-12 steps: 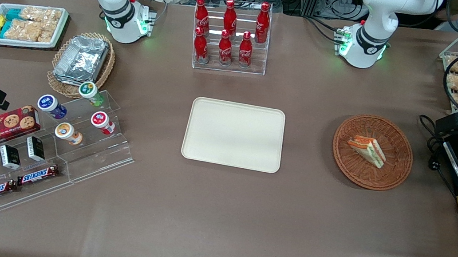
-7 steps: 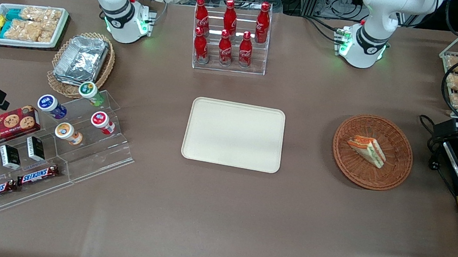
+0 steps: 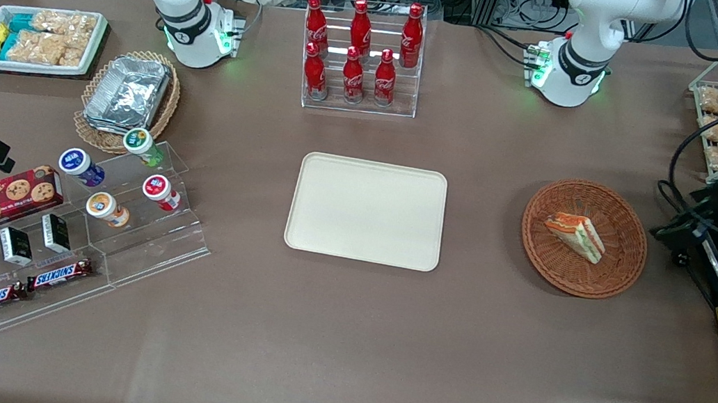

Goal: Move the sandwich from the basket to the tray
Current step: 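Move the left gripper over the wrapped sandwich in the wicker basket, then lower the left gripper and close it on the wrapped sandwich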

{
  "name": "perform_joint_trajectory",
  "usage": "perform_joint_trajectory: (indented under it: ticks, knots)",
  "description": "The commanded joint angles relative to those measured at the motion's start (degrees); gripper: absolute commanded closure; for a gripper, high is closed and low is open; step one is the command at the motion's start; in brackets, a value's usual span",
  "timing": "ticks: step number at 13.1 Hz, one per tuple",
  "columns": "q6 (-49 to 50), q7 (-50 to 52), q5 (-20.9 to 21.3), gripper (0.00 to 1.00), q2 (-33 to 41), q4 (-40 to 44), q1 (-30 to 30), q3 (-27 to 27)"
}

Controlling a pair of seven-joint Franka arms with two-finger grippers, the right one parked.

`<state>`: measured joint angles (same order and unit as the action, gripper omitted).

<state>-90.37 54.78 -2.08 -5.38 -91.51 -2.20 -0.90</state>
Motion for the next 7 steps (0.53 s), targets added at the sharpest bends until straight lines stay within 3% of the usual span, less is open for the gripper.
perform_joint_trajectory:
  ticks: [1,4,7]
  knots:
    - [-11.81,11.02,0.49,0.00,9.14,-18.39,0.00,-0.51]
    - [-24.56,18.24,0.67,0.00,12.58,-32.55,0.00,-1.39]
    - [-31.96,20.63,1.11,0.00,11.71,-37.33,0.00,-1.56]
